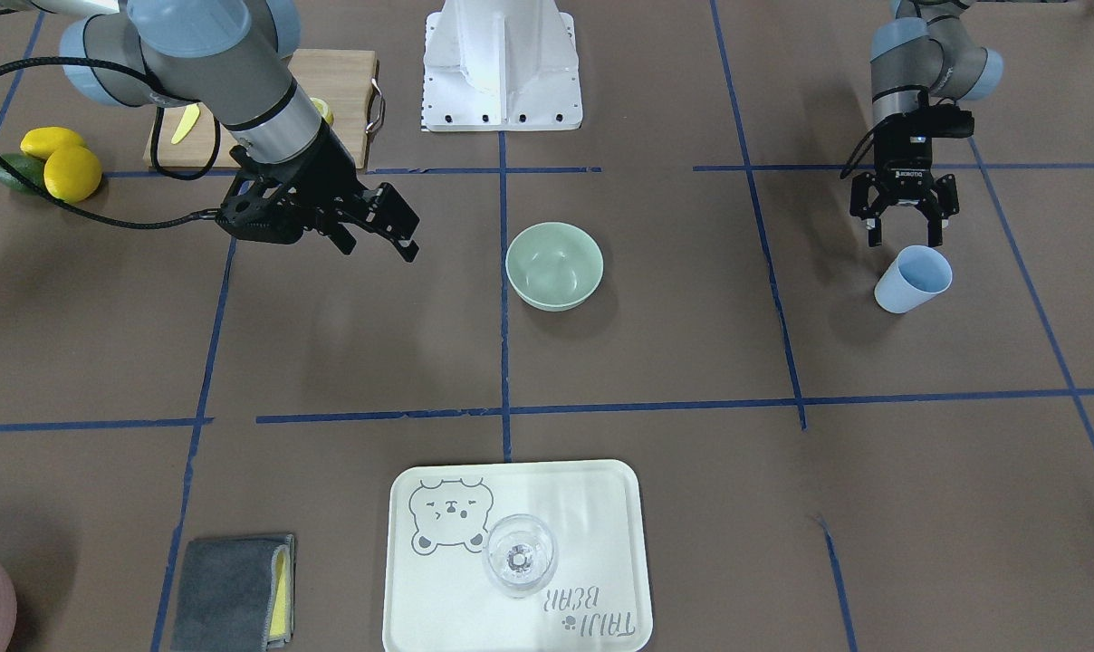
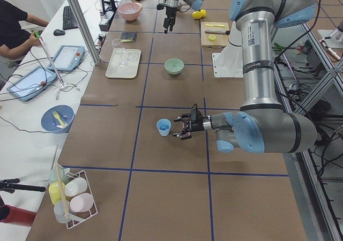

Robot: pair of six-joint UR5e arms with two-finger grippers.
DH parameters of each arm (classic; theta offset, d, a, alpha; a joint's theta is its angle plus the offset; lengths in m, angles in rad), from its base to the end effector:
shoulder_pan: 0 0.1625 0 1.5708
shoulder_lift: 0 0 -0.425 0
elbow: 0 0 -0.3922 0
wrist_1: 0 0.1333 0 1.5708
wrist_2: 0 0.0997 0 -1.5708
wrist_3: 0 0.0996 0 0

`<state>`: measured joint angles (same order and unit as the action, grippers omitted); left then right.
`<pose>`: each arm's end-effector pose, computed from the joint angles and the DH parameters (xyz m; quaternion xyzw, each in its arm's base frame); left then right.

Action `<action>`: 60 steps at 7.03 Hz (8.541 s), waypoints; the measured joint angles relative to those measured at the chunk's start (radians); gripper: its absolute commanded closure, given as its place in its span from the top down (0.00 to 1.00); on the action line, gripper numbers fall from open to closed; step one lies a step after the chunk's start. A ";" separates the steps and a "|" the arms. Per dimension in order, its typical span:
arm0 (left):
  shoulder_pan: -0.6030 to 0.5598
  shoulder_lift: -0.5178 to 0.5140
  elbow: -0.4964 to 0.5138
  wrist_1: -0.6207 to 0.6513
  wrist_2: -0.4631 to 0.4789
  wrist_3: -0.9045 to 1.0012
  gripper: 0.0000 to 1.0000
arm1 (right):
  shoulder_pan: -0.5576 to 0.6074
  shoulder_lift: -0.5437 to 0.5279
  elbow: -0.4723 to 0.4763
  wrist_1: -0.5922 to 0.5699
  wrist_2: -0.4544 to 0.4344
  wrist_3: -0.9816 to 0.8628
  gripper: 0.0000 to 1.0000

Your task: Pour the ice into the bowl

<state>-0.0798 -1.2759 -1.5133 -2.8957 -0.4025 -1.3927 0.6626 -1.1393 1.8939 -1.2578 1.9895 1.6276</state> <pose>0.3140 -0.2508 0.6441 0.5336 0.3239 -0.2212 0.7493 -0.4091 -0.4369 0.2364 -0.0223 -0.5284 0.1974 0.8254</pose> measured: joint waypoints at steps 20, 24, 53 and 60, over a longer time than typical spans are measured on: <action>-0.189 -0.193 0.164 0.013 -0.112 0.088 0.98 | 0.001 -0.012 0.018 -0.002 0.000 0.001 1.00; -0.228 -0.215 0.181 0.018 -0.134 0.089 0.71 | 0.000 -0.014 0.017 -0.002 -0.001 0.002 1.00; -0.042 -0.684 -0.248 0.870 -0.213 1.817 0.00 | 0.091 -0.104 0.065 0.000 0.010 -0.003 1.00; -0.036 -0.729 -0.254 1.046 -0.203 1.967 0.00 | 0.091 -0.103 0.065 0.000 0.007 -0.003 1.00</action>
<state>-0.1157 -2.0048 -1.7669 -1.8495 -0.6059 0.5741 0.7532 -1.2425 1.9589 -1.2579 1.9964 1.6245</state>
